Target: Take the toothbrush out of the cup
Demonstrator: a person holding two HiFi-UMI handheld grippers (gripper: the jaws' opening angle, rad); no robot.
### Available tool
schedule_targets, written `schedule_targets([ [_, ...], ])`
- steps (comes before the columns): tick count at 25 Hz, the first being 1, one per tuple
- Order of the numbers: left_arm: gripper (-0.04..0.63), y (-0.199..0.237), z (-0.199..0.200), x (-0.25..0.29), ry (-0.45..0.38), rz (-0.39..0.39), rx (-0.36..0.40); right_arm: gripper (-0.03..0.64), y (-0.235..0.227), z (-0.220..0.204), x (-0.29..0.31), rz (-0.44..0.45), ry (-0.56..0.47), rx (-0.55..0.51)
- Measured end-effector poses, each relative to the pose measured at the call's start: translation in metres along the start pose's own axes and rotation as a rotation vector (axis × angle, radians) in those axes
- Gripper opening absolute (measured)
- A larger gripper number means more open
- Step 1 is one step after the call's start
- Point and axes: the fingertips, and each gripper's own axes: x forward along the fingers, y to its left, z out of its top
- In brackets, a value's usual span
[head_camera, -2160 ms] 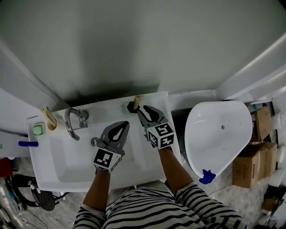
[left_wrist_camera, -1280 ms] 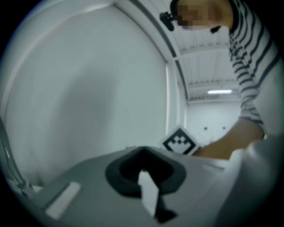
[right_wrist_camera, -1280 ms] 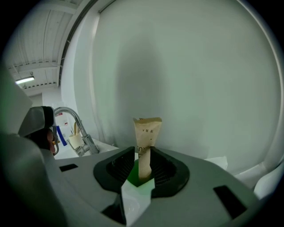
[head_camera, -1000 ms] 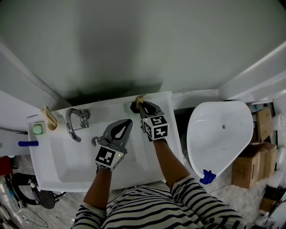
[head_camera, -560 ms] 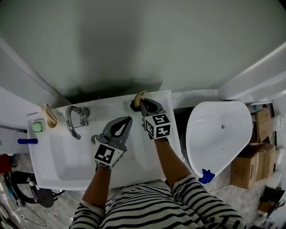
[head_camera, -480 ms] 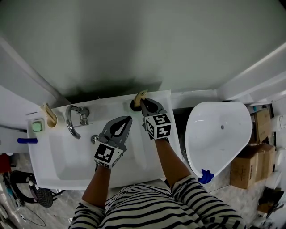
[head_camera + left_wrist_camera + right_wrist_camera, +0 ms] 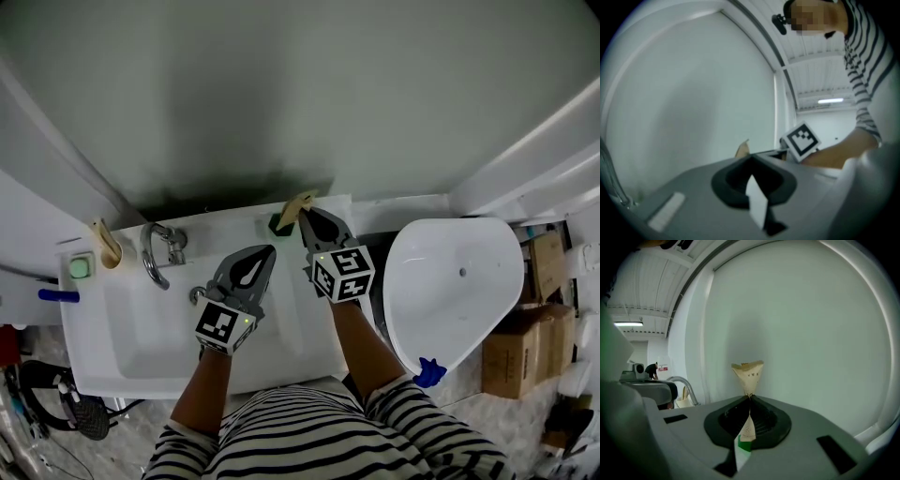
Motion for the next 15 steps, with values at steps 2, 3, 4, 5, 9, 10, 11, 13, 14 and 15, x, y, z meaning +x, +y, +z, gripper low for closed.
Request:
schedule_targets([
  [2, 0.006, -0.002, 0.004, -0.002, -0.01, 0.001, 0.001, 0.012, 0.003, 0.014, -0.01, 0.008, -0.036, -0.006],
  [3, 0.008, -0.003, 0.007, -0.002, -0.014, 0.002, 0.006, 0.012, 0.005, 0.021, -0.015, 0.013, -0.054, -0.009],
  [4, 0.008, -0.004, 0.01, -0.003, -0.018, 0.002, 0.012, 0.012, 0.007, 0.027, -0.019, 0.019, -0.072, -0.014],
  [5, 0.008, -0.004, 0.013, -0.004, -0.022, 0.003, 0.016, 0.012, 0.01, 0.033, -0.024, 0.025, -0.089, -0.019],
  [9, 0.008, -0.005, 0.026, -0.009, -0.041, 0.009, 0.028, 0.012, 0.02, 0.055, -0.043, 0.043, -0.148, -0.036],
  [10, 0.008, -0.006, 0.03, -0.011, -0.047, 0.009, 0.033, 0.012, 0.023, 0.06, -0.049, 0.047, -0.164, -0.038],
  [11, 0.006, -0.007, 0.035, -0.013, -0.055, 0.009, 0.038, 0.012, 0.026, 0.065, -0.054, 0.051, -0.179, -0.039],
  [13, 0.008, -0.01, 0.045, -0.016, -0.075, 0.008, 0.048, 0.012, 0.032, 0.073, -0.064, 0.061, -0.205, -0.042],
  [14, 0.008, -0.011, 0.049, -0.017, -0.084, 0.009, 0.052, 0.012, 0.035, 0.077, -0.069, 0.066, -0.216, -0.046],
  [15, 0.008, -0.013, 0.053, -0.019, -0.09, 0.01, 0.055, 0.012, 0.038, 0.08, -0.074, 0.072, -0.225, -0.05],
])
